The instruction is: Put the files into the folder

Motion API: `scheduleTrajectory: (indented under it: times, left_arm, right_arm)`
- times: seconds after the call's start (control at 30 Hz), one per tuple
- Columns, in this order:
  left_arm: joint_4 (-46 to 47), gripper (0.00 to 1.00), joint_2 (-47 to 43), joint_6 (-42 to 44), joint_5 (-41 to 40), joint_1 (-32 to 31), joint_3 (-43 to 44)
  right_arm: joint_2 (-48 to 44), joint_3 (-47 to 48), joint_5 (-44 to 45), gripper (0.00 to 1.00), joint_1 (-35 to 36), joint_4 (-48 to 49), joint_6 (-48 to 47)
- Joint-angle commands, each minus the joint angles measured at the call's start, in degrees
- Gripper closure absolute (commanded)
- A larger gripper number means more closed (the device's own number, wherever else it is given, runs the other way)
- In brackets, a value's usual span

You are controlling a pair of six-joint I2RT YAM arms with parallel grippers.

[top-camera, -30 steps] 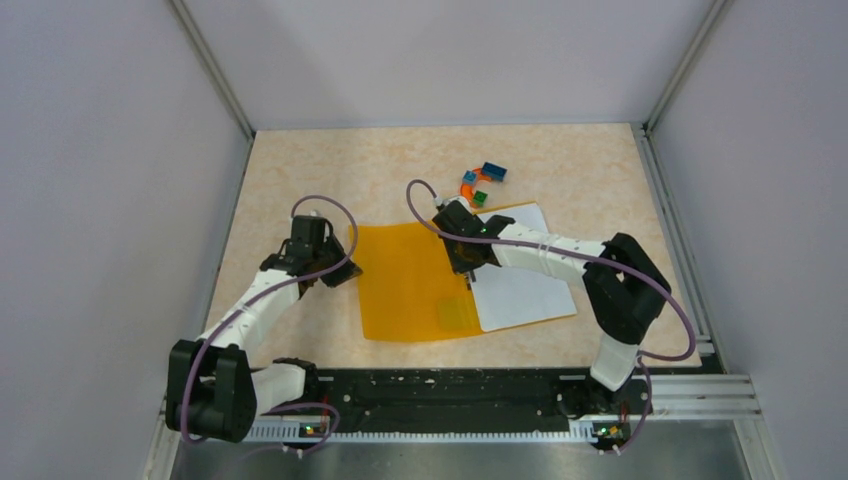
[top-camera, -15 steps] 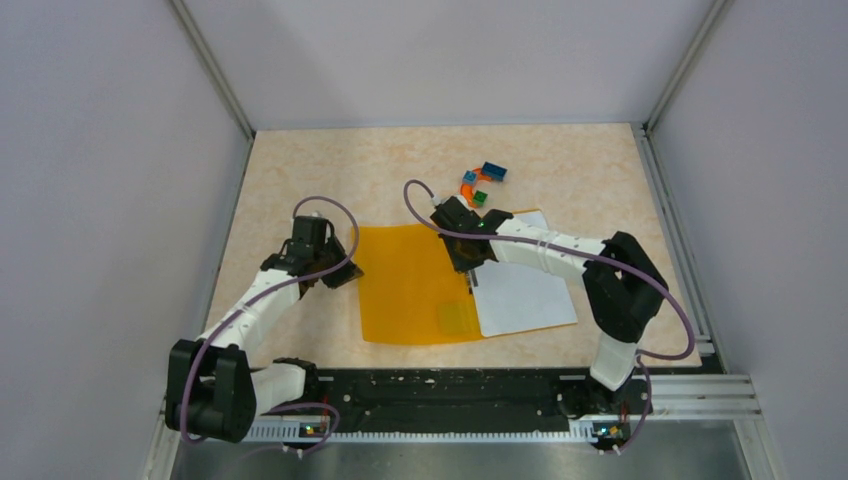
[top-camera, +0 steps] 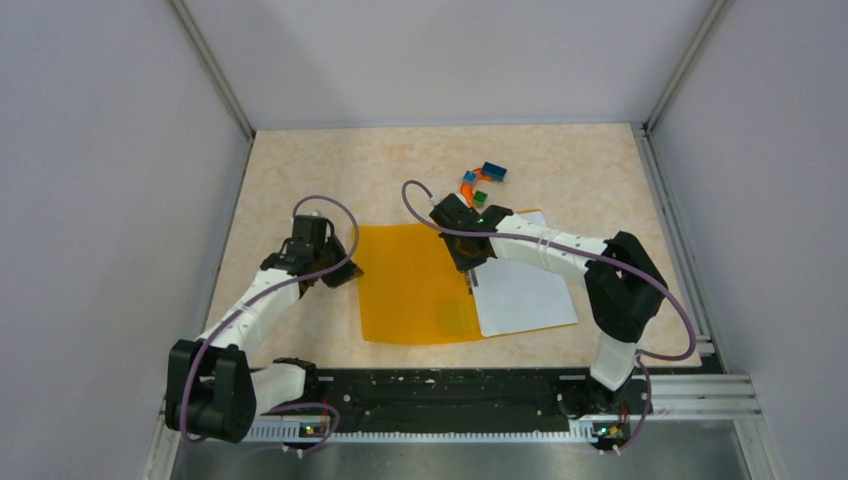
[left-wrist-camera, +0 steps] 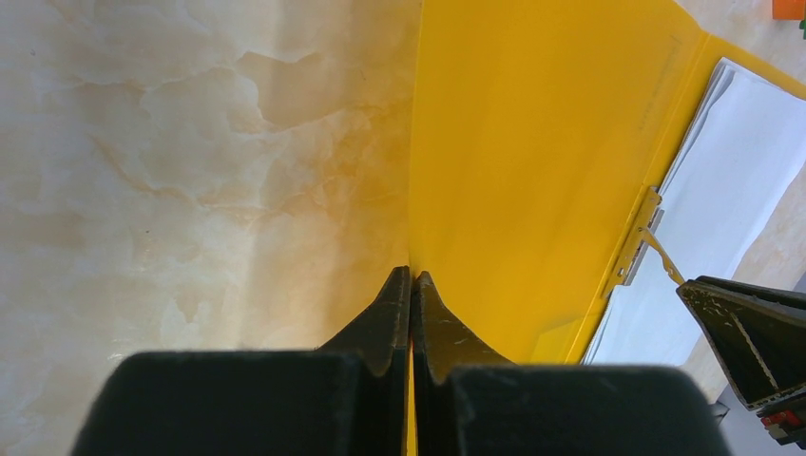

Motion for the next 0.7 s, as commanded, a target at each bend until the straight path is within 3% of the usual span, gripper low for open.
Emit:
scheduleTrajectory:
  times: [0.0, 0.67]
  left_arm:
    - [0.11, 1.00, -1.36, 0.22, -2.18, -0.13, 2.13]
    - [-0.03, 1.00, -0.94, 0.14, -2.64, -0.09, 2.67]
  right_arm:
    - [-0.53, 3.12, 1.86, 0.84, 0.25, -1.38, -0.70]
    - [-2.47, 3.12, 2.08, 0.85, 0.35, -3.02, -0.50]
